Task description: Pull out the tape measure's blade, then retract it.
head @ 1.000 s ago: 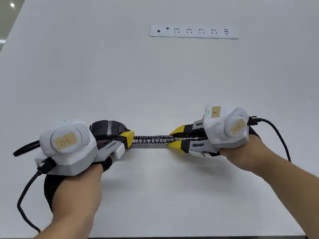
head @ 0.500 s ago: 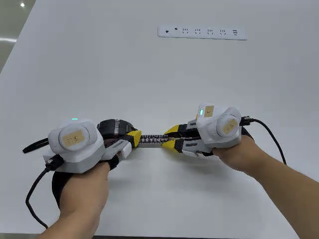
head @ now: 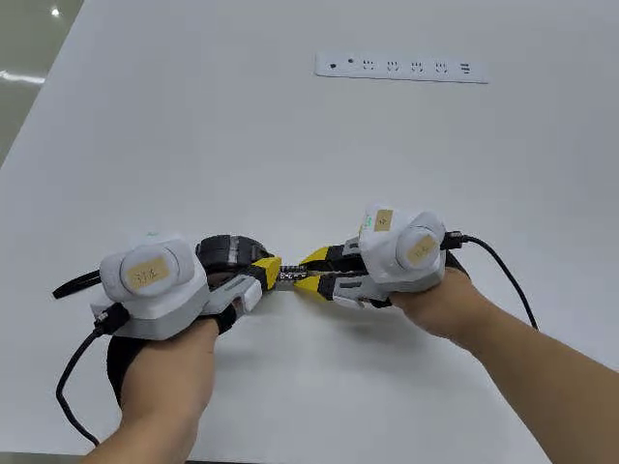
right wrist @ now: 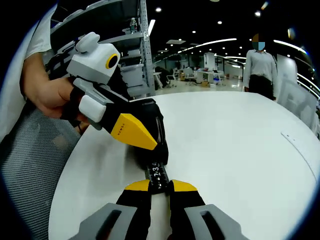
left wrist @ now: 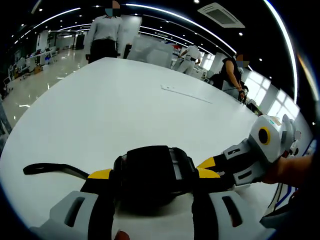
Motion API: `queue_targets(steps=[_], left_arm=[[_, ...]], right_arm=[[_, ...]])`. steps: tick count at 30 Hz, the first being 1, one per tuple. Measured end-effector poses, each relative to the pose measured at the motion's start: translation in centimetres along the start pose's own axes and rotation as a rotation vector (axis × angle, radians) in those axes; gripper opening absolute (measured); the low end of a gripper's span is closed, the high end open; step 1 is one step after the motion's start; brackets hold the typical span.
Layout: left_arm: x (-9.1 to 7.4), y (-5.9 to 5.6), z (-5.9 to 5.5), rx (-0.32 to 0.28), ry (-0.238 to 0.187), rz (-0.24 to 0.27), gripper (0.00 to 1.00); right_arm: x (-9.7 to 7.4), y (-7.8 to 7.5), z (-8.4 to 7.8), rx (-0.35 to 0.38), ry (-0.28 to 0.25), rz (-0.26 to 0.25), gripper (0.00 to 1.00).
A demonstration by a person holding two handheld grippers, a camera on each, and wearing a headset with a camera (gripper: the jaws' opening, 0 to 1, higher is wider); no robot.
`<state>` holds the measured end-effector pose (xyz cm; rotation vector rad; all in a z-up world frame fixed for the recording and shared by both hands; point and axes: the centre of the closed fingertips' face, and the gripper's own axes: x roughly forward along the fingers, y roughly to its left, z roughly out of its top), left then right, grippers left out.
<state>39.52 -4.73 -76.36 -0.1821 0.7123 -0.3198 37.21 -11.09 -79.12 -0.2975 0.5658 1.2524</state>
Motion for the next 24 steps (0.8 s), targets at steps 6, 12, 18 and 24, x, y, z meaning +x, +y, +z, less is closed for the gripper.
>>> queue_targets(steps=[6,12,18,24], left_arm=[[-0.1,-0.1,0.0,-0.003,-0.001,-0.002,0.58],[-0.1,0.0,0.0,-0.005,-0.001,-0.004,0.58],[-0.1,-0.1,0.0,-0.006,-0.002,-0.003,0.59],[-0.2,-0.1,0.0,-0.004,-0.003,-0.008,0.60]], right_arm=[[0.8,0.3,0.5,-0.005,-0.010,0.009,0.11],[1.3,0.4,0.8,0.001,-0.021,0.010,0.11],[1.4,0.4,1.0,0.007,-0.028,0.011,0.12],[1.4,0.5,0.9,0.034,-0.025,0.008,0.13]])
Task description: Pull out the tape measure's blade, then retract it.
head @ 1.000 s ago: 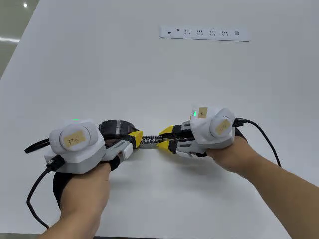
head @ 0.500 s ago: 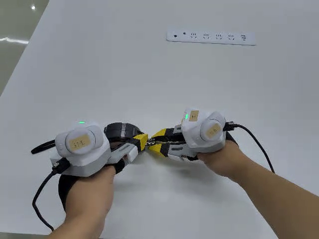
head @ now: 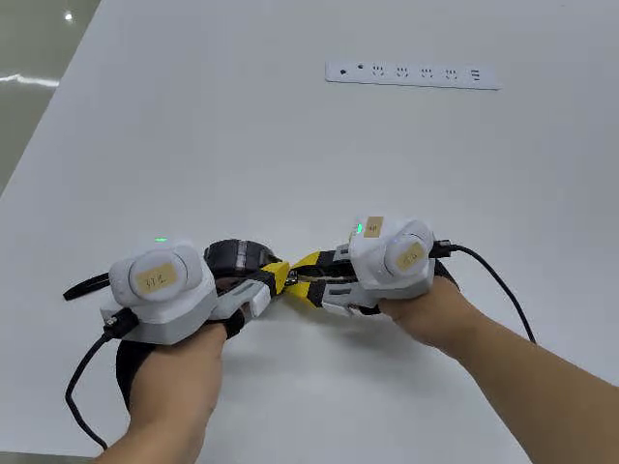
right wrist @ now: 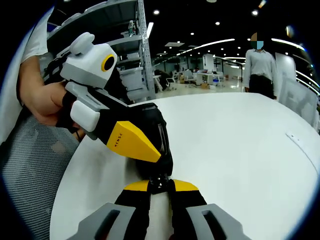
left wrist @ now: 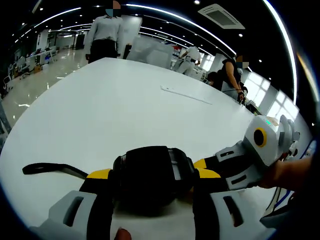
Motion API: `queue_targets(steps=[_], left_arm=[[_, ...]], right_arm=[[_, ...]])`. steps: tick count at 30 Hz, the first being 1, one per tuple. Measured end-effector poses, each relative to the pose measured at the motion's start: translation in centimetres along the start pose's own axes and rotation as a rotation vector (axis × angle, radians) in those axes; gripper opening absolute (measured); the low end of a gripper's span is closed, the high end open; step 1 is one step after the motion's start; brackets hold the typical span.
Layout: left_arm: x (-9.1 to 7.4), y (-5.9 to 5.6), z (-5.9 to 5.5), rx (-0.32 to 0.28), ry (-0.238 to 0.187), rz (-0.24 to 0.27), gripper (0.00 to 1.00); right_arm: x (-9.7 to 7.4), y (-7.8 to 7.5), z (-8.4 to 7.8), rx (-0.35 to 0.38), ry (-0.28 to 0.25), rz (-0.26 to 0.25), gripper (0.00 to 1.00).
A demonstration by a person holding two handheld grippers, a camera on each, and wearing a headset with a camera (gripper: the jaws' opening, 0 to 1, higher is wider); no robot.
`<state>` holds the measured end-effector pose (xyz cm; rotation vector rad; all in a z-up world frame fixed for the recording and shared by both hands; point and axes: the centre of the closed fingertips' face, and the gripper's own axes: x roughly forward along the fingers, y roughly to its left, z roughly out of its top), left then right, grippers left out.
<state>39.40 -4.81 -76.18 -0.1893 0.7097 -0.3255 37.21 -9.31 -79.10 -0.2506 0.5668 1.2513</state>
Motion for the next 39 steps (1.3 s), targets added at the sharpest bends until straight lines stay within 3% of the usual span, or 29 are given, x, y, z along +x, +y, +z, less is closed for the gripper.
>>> queue_targets(steps=[8,17,22,28,34,39], left_arm=[[0.1,-0.1,-0.2,0.012,0.021,-0.005,0.61],[-0.4,-0.1,-0.3,0.004,0.004,-0.014,0.63],[-1.0,0.4,-0.3,0.007,-0.001,-0.020,0.70],[-1.9,0.4,-0.6,0.035,0.009,-0.036,0.72],[-2.7,0.4,-0.7,0.048,0.005,-0.052,0.78],[-3.5,0.5,-0.7,0.064,0.008,-0.068,0.78]], right_arm=[[-0.4,-0.5,0.6,0.028,0.006,-0.026,0.22],[-0.7,-0.4,0.4,0.027,0.019,-0.029,0.24],[-1.3,-0.4,0.3,0.055,0.008,-0.058,0.33],[-2.1,0.2,-0.2,0.098,0.007,-0.064,0.38],[-3.3,0.3,-0.2,0.106,-0.003,-0.107,0.51],[-4.3,1.2,-0.8,0.112,0.011,-0.116,0.55]])
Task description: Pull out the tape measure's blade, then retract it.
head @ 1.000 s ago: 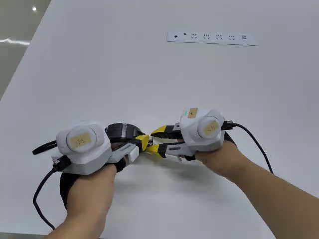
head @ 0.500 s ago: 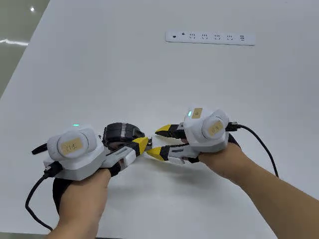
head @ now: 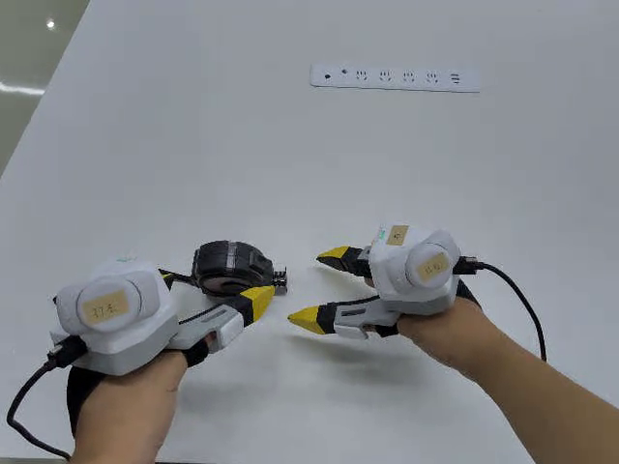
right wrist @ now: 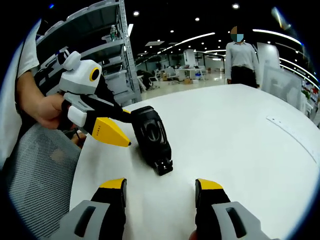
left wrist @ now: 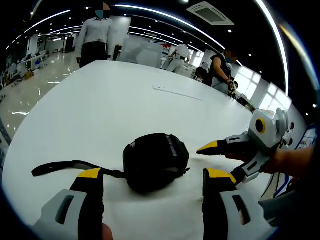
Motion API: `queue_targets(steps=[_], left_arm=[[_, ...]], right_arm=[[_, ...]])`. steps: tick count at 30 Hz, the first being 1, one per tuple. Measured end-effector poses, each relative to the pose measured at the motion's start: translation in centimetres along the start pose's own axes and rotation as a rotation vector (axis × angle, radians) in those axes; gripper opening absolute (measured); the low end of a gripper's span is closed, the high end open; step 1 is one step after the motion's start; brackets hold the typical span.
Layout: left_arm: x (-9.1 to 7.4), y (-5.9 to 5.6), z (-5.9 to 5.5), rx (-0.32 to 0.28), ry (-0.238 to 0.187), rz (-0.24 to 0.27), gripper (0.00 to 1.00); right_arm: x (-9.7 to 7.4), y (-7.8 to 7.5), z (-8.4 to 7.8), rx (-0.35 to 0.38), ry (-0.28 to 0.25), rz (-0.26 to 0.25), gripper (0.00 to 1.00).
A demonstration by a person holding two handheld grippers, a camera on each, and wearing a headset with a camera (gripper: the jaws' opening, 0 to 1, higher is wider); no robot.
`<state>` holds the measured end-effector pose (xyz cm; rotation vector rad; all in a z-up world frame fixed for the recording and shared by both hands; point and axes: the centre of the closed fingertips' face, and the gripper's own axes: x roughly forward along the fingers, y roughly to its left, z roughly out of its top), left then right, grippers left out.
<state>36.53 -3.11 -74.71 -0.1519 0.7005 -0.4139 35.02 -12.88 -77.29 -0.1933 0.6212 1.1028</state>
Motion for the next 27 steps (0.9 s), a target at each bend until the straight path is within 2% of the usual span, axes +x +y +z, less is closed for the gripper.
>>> queue_targets(steps=[5,11,13,14,15,21,23,27], left_arm=[[-0.7,-0.1,0.1,0.022,-0.002,-0.025,0.80],[-1.9,-0.7,-0.2,0.089,0.014,-0.069,0.80],[-2.2,-0.9,-0.3,0.097,0.016,-0.084,0.80],[-2.4,-1.0,-0.4,0.122,0.022,-0.093,0.80],[-2.6,-0.9,-0.4,0.151,0.028,-0.091,0.80],[-3.8,-0.9,-0.1,0.155,0.020,-0.126,0.81],[-4.1,-0.8,-0.1,0.173,0.022,-0.126,0.82],[-4.8,-0.3,-0.1,0.197,0.028,-0.138,0.83]], right_arm=[[-1.6,0.2,-0.5,0.022,-0.003,-0.028,0.58],[-4.1,0.2,-1.5,0.033,0.004,-0.079,0.61],[-4.8,0.2,-1.5,0.050,-0.009,-0.091,0.62],[-5.2,0.2,-1.6,0.052,-0.009,-0.099,0.63],[-5.5,0.2,-1.9,0.046,0.001,-0.110,0.64],[-8.1,0.1,-2.4,0.073,-0.010,-0.163,0.66],[-8.6,0.0,-2.6,0.072,-0.011,-0.184,0.70],[-9.8,0.3,-2.9,0.083,-0.004,-0.199,0.73]])
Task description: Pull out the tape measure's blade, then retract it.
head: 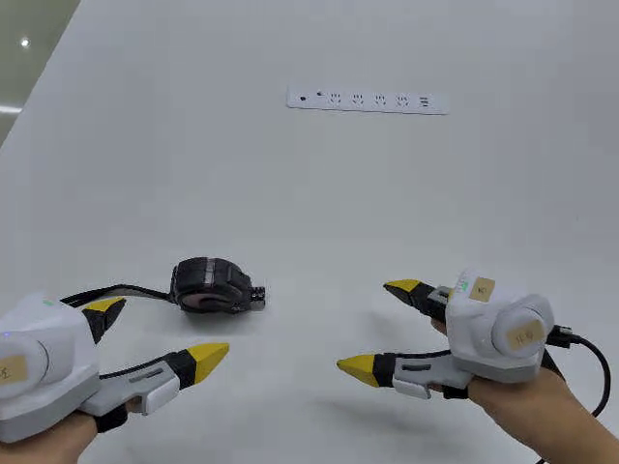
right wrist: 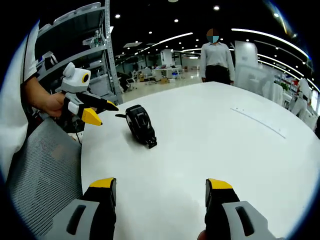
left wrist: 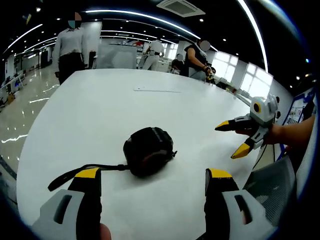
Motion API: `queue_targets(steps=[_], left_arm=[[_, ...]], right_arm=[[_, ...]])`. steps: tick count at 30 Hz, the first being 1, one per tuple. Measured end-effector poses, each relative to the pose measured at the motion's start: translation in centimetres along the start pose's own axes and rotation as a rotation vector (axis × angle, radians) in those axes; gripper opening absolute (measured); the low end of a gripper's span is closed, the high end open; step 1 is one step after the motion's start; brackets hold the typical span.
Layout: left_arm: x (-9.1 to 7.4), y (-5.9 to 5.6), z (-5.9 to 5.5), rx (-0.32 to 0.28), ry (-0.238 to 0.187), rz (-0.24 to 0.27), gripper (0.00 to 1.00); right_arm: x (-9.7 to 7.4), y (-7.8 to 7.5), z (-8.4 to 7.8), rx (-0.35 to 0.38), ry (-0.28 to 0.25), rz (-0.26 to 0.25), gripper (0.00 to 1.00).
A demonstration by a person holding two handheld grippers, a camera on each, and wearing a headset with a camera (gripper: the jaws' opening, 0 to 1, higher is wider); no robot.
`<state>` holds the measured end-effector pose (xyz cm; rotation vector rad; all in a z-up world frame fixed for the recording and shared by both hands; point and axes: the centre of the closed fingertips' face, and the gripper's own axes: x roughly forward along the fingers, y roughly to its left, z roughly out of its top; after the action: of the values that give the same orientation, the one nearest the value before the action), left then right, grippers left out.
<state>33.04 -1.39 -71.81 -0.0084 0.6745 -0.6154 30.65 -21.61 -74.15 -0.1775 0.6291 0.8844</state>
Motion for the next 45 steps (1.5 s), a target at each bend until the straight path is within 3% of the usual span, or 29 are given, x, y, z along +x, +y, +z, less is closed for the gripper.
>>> queue_targets(steps=[13,19,23,30,37,41,45], left_arm=[[-2.5,1.0,-1.1,0.005,0.010,-0.039,0.86],[-3.4,1.3,-1.1,0.019,0.012,-0.047,0.87],[-4.0,1.4,-0.7,0.025,-0.008,-0.055,0.89],[-4.9,1.6,-1.0,0.055,0.005,-0.071,0.90],[-5.5,1.4,-1.6,0.121,0.034,-0.086,0.91],[-5.7,1.6,-1.8,0.120,0.035,-0.082,0.91],[-5.9,2.0,-1.9,0.156,0.040,-0.064,0.92]], right_arm=[[-3.8,-0.5,-0.1,0.018,-0.012,-0.071,0.80],[-5.2,-0.6,-0.8,0.030,-0.001,-0.087,0.84],[-6.1,-0.8,-0.9,0.038,-0.010,-0.101,0.85],[-7.6,-1.0,-1.5,0.052,-0.010,-0.118,0.86],[-8.9,-1.0,-1.7,0.056,-0.014,-0.139,0.85],[-9.3,-1.0,-1.9,0.064,-0.016,-0.146,0.85],[-9.5,-1.0,-2.1,0.069,-0.018,-0.154,0.85]])
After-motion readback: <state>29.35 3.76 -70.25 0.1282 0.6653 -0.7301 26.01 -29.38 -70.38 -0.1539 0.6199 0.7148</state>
